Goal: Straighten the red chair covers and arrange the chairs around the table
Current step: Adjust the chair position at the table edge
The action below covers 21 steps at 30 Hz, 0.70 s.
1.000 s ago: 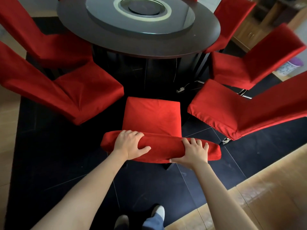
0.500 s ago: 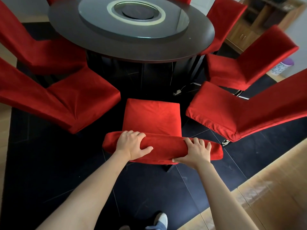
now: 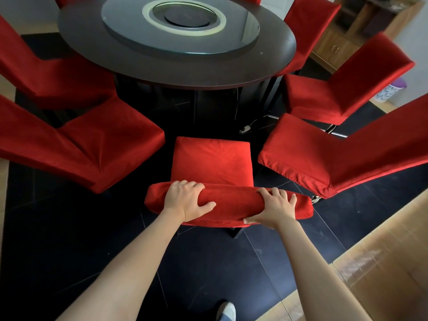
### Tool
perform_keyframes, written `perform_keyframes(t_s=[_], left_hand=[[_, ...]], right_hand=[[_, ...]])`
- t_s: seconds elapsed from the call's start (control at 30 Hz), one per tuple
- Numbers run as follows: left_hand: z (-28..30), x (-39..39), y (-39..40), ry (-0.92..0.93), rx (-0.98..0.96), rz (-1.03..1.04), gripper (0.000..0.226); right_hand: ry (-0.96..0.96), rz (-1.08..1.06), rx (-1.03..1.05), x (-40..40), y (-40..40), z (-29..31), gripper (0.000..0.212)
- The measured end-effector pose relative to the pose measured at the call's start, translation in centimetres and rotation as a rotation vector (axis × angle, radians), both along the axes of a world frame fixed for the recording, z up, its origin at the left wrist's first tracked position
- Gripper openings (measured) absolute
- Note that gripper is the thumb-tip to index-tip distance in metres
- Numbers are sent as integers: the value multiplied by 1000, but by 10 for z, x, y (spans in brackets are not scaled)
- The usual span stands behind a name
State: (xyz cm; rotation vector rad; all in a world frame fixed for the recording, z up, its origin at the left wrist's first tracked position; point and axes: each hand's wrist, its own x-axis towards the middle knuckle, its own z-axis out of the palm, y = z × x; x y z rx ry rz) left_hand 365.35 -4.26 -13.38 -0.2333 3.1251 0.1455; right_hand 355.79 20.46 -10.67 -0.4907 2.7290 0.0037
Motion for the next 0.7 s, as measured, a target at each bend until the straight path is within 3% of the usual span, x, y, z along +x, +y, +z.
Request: perform_keyframes(t_s=[0.7], left_hand=[[3,-11,-2,-44,-30,-10,82]], right_hand=[[-3,-70,25,2,-11,7,114]])
